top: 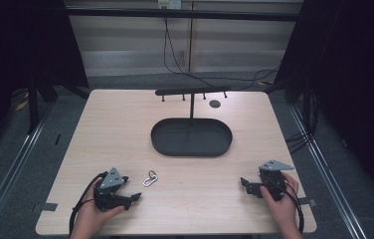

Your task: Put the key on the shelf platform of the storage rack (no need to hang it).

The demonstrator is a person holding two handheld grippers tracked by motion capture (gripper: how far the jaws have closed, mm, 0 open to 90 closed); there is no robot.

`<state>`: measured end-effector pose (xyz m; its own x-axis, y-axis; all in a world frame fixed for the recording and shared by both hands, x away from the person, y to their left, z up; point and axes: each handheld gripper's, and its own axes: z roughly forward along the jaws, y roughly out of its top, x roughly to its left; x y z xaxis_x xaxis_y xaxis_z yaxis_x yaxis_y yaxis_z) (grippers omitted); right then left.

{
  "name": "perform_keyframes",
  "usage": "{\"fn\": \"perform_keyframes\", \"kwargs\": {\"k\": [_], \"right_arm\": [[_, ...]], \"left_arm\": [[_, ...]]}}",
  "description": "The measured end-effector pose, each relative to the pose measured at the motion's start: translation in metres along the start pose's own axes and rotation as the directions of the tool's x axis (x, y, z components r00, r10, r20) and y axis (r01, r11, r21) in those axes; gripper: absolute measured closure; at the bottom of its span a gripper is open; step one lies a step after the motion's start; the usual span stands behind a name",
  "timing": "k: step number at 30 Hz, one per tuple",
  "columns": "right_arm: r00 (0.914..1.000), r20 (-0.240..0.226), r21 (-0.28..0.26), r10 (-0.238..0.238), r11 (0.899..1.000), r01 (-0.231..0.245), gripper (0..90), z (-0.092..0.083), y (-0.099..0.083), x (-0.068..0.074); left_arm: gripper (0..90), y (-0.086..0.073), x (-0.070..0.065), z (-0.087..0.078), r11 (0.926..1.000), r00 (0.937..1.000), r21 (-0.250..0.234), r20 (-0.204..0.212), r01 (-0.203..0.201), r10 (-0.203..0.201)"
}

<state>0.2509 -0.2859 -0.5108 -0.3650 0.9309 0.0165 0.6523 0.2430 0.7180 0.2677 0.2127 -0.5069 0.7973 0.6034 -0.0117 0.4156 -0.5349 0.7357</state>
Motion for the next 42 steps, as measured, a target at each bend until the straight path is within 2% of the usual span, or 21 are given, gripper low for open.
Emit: {"fn": "perform_keyframes", "kwargs": {"k": [3,5,8,10,15,17,19,20,22,25,27,35,39,42], "right_arm": [[1.0,0.0,0.0,0.0,1.0,0.0,15.4,0.0,0.0,0.0],[1.0,0.0,0.0,0.0,1.0,0.0,15.4,0.0,0.0,0.0],[1.0,0.0,0.0,0.0,1.0,0.0,15.4,0.0,0.0,0.0],[1.0,0.0,0.0,0.0,1.0,0.0,15.4,0.0,0.0,0.0],[1.0,0.0,0.0,0.0,1.0,0.0,15.4,0.0,0.0,0.0],[1.0,0.0,0.0,0.0,1.0,0.0,15.4,0.0,0.0,0.0],[1.0,0.0,0.0,0.0,1.0,0.0,15.4,0.0,0.0,0.0],[1.0,0.0,0.0,0.0,1.0,0.0,15.4,0.0,0.0,0.0],[1.0,0.0,0.0,0.0,1.0,0.0,15.4,0.0,0.0,0.0],[1.0,0.0,0.0,0.0,1.0,0.0,15.4,0.0,0.0,0.0],[1.0,0.0,0.0,0.0,1.0,0.0,15.4,0.0,0.0,0.0],[1.0,0.0,0.0,0.0,1.0,0.0,15.4,0.0,0.0,0.0],[1.0,0.0,0.0,0.0,1.0,0.0,15.4,0.0,0.0,0.0],[1.0,0.0,0.0,0.0,1.0,0.0,15.4,0.0,0.0,0.0]], "left_arm": [[25.3,0.001,-0.001,0.0,0.9999,0.9999,0.008,-0.007,0.012,-0.012],[26.7,0.006,-0.001,-0.001,0.9987,0.9998,0.049,-0.005,0.017,-0.017],[29.1,0.013,0.002,-0.004,0.9931,0.9992,0.11,-0.004,0.04,-0.04],[29.6,0.015,0.002,-0.005,0.9908,0.9984,0.123,-0.003,0.056,-0.056],[30.9,0.023,0.001,-0.005,0.9794,0.9981,0.194,0.016,0.056,-0.06],[32.3,0.028,0.001,-0.006,0.9704,0.9971,0.233,0.026,0.064,-0.072],[32.9,0.032,0.0,-0.007,0.9676,0.9975,0.245,0.025,0.059,-0.067],[33.7,0.037,0.0,-0.006,0.9623,0.9958,0.264,0.044,0.067,-0.081],[33.8,0.043,-0.002,-0.006,0.9562,0.9953,0.287,0.058,0.058,-0.078],[34.1,0.053,-0.002,-0.006,0.9529,0.9947,0.3,0.078,0.041,-0.067],[34.7,0.06,-0.003,-0.005,0.9479,0.9944,0.317,0.087,0.029,-0.059],[36.2,0.075,-0.004,0.007,0.9138,0.993,0.406,0.107,0.003,-0.051],[37.3,0.08,-0.003,0.014,0.902,0.9925,0.432,0.112,-0.003,-0.05],[38.3,0.083,-0.001,0.018,0.8967,0.992,0.443,0.117,-0.011,-0.046]]}}
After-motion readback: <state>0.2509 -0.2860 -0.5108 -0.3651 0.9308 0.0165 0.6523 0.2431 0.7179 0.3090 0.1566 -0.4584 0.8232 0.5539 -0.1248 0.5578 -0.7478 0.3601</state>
